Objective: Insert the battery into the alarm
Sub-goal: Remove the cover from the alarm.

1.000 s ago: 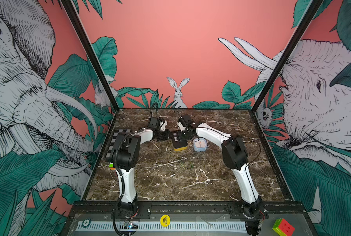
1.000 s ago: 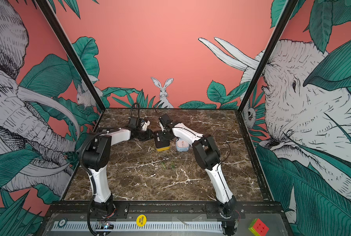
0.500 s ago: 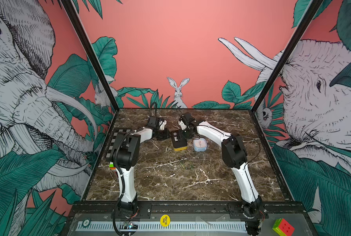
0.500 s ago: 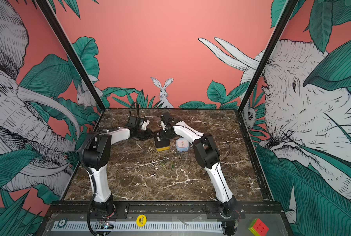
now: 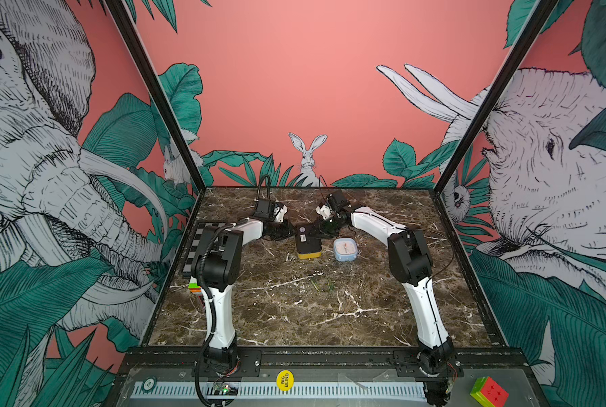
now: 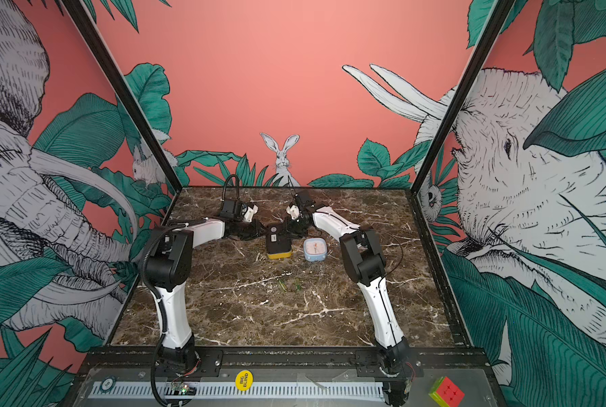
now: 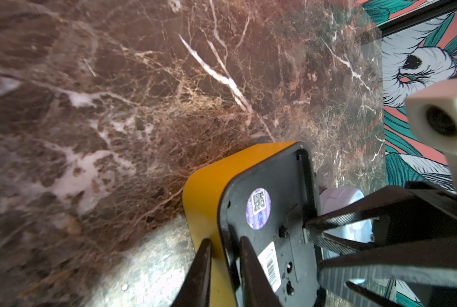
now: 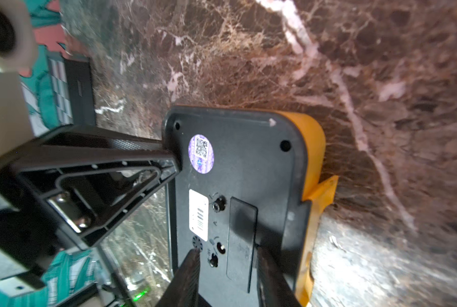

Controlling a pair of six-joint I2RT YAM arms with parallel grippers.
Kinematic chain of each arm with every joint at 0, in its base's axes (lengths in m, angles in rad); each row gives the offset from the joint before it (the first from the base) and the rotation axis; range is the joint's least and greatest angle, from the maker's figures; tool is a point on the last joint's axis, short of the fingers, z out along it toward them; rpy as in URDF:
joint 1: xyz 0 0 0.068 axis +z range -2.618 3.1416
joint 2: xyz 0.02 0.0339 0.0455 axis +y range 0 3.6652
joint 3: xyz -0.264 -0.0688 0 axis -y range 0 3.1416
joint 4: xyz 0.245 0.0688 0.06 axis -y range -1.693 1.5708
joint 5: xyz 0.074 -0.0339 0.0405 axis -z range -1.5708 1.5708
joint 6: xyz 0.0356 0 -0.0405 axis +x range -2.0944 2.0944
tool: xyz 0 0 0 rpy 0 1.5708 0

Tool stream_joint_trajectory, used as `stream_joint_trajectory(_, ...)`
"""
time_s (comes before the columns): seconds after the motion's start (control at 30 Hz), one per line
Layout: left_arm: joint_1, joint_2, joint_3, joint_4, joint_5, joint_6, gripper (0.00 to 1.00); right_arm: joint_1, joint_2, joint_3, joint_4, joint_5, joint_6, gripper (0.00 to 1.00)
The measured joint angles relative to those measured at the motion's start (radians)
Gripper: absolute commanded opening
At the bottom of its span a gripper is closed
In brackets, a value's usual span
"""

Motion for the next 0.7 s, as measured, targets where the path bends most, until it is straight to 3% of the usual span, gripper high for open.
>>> stream_joint_trajectory(0.7, 0.01, 0.0, -0.021, 0.069, -0.026, 0.0, 0.2, -0.028, -0.01, -0.128, 0.23, -0.111, 0.135, 0.06)
